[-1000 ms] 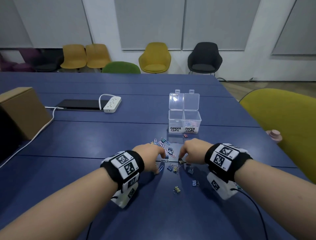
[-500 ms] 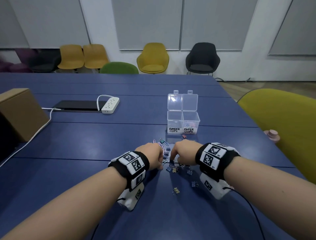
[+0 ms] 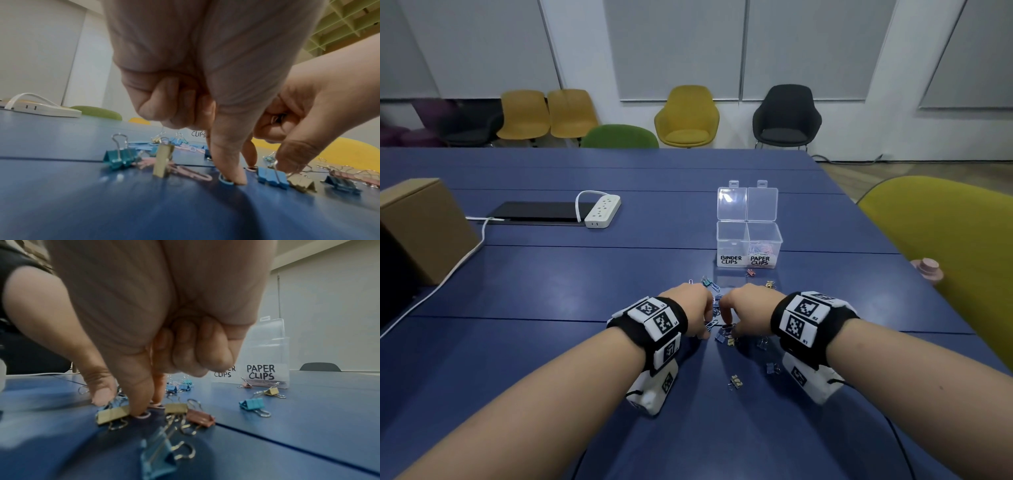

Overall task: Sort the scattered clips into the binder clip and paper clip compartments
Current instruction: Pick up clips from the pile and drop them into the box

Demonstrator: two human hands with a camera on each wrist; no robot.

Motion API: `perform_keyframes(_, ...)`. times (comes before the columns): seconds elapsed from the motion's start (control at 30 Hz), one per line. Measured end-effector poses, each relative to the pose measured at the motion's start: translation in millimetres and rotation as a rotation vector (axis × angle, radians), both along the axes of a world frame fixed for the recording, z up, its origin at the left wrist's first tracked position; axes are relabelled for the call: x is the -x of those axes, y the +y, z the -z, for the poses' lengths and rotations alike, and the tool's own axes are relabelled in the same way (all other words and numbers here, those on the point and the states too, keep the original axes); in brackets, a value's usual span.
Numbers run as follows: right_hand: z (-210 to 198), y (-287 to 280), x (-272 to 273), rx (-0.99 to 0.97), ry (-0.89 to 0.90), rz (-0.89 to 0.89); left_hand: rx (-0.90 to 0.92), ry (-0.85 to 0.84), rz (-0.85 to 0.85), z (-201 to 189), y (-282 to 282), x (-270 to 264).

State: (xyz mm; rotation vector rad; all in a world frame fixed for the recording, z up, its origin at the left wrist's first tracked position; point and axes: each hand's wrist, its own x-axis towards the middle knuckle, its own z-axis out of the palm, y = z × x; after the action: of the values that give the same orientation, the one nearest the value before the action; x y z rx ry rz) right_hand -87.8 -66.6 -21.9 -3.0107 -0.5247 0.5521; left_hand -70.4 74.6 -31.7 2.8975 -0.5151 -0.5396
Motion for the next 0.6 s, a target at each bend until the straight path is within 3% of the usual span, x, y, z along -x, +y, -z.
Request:
perform_keyframes(0.2,-1,5,2,0.057,-0.016,-0.022,0.028,0.027,0.011,0,-4,-5)
perform_keyframes(0.43,1,16,-5,0.129,-0.044,0.011,-0.192,-0.013,0.042,-6,-19,-3)
perform_keyframes(0.6,0,15,-10,0.085,0.014,0.033,-0.244,-0.024,0.072,-4,-20,2)
